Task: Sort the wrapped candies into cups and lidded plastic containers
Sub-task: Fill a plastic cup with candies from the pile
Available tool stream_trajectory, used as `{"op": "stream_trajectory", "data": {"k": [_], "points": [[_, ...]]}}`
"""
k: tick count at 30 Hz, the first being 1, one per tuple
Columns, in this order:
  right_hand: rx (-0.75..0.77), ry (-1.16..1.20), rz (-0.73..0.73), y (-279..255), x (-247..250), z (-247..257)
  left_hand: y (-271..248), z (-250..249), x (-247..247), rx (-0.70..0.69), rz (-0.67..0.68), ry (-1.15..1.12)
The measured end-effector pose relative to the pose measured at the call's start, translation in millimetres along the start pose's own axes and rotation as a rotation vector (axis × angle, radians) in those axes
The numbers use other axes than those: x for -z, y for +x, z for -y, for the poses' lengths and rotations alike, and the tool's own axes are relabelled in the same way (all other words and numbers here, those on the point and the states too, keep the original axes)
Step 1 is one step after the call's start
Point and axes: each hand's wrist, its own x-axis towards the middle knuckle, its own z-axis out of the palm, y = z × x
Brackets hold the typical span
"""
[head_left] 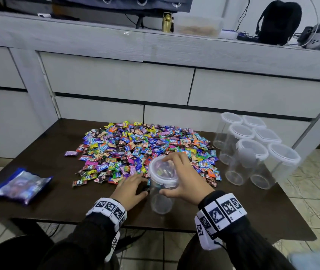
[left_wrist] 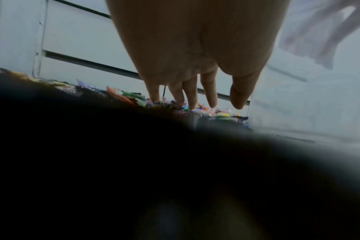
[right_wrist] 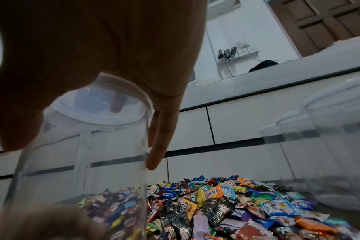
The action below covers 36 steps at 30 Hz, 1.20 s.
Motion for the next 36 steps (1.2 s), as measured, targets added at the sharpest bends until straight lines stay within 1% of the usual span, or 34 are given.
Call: {"op": "stream_trajectory", "data": {"k": [3, 6, 9, 11, 12, 16, 18, 20, 23, 25, 28, 29, 33, 34, 36], "points": [[0.002, -0.019, 0.025, 0.6, 0.4, -2.7, 1.3, 0.4, 15.4, -0.055, -0.025, -0.130], [0.015, -0.046, 0.036, 1.1, 1.6, -5.9, -1.0, -3.6, 31.7, -0.096, 0.042, -0.252], [0.057, -0.089, 0.088, 2.0, 6.2, -7.4, -1.0, -17.0, 42.0, -0.165, 0.084, -0.305], [0.048, -0.036, 0.126, 4.4, 10.9, -6.7, 2.4, -27.5, 43.9, -0.208, 0.073, -0.359], [0.019, 0.007, 0.131, 6.8, 13.5, -5.9, 3.7, -32.1, 44.3, -0.220, 0.072, -0.406], [-0.088, 0.235, 0.083, 24.1, 26.4, -2.5, 5.7, -42.8, 39.1, -0.219, 0.084, -0.650], [-0.122, 0.160, 0.076, 37.1, 32.0, 1.4, 4.2, -48.1, 34.0, -0.205, 0.096, -0.777], [-0.146, 0.028, 0.124, 51.8, 32.8, 6.5, 3.8, -52.7, 29.1, -0.204, 0.102, -0.845], [-0.223, -0.113, 0.205, 71.6, 24.9, 14.5, 5.1, -56.7, 30.4, -0.213, 0.116, -0.825], [-0.313, -0.181, 0.238, 79.0, 16.1, 16.1, 7.6, -57.3, 33.1, -0.235, 0.160, -0.790], [-0.460, -0.208, 0.231, 83.3, 6.2, 5.8, 8.9, -57.1, 33.8, -0.232, 0.186, -0.777], [-0.483, -0.201, 0.216, 81.2, 6.2, 4.5, 9.3, -56.4, 32.6, -0.221, 0.183, -0.780], [-0.471, -0.139, 0.157, 74.8, 7.8, 6.8, 11.0, -54.5, 29.4, -0.179, 0.176, -0.759], [-0.452, -0.135, 0.143, 73.9, 6.7, 5.0, 11.2, -55.5, 29.7, -0.182, 0.175, -0.745], [-0.474, -0.127, 0.149, 72.9, 6.9, 0.5, 11.2, -58.6, 29.8, -0.197, 0.168, -0.731]]}}
